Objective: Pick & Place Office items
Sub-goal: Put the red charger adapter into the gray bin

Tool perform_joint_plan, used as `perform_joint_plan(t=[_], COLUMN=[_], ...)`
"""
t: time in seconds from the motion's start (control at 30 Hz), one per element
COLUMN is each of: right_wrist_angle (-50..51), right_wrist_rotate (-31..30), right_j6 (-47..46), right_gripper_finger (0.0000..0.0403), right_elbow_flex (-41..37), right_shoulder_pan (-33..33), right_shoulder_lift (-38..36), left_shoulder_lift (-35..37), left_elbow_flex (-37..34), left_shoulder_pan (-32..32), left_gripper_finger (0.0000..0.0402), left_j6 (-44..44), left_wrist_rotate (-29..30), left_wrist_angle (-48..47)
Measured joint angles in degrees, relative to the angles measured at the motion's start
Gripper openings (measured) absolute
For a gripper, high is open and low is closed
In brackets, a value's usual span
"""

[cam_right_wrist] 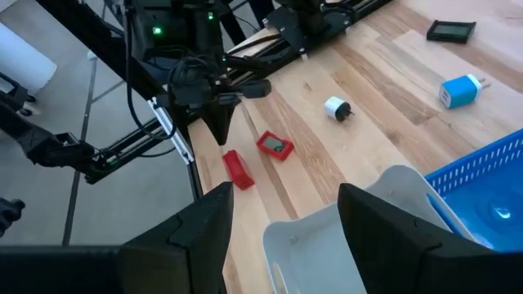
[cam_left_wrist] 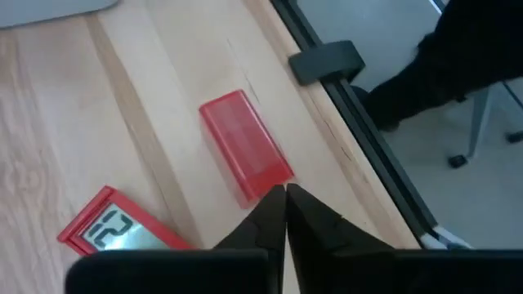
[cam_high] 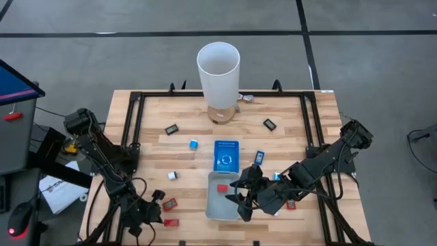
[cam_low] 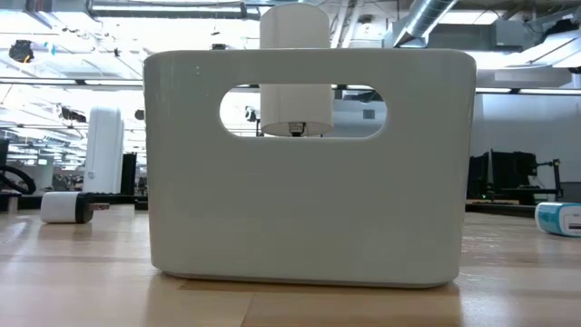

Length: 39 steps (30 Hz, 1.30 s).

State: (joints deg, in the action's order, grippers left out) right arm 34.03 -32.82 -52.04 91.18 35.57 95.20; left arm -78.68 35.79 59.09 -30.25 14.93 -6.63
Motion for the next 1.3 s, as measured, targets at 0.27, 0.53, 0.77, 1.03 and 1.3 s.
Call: perform_joint_plan(t=[0.27, 0.53, 0.77, 1.03, 1.3], right_wrist_angle=[-0.2, -0.2, -0.2, 0.1, 0.2], right_wrist_rotate=[-0.5, -0.7, -0.9, -0.9, -0.8], right_j6=[-0.6, -0.9, -1.0, -1.6, -1.6], right_gripper_finger=[0.0214, 0.0214, 0.0214, 0.0214, 0.0214], right_elbow_flex=[0.0, 0.0, 0.0, 0.0, 0.0], right_shoulder_pan=[1.0, 1.3, 1.8, 2.3, 2.3], right_shoulder_lift=[0.0, 0.0, 0.0, 0.0, 0.0], left_shoulder_lift=[-0.2, -2.0, -10.2, -14.1, -13.9], left_elbow_flex=[0.0, 0.0, 0.0, 0.0, 0.0], left_shoulder_pan=[0.8, 2.1, 2.1, 2.1, 1.9], left_gripper_finger=[0.0121, 0.0234, 0.0252, 0.0216, 0.0113], left_j6=[-7.6, -12.9, -18.6, -25.7, -27.5], left_wrist_rotate=[1.7, 6.3, 6.6, 7.6, 7.7], left_wrist_angle=[-0.6, 0.0, 8.2, 9.6, 9.5])
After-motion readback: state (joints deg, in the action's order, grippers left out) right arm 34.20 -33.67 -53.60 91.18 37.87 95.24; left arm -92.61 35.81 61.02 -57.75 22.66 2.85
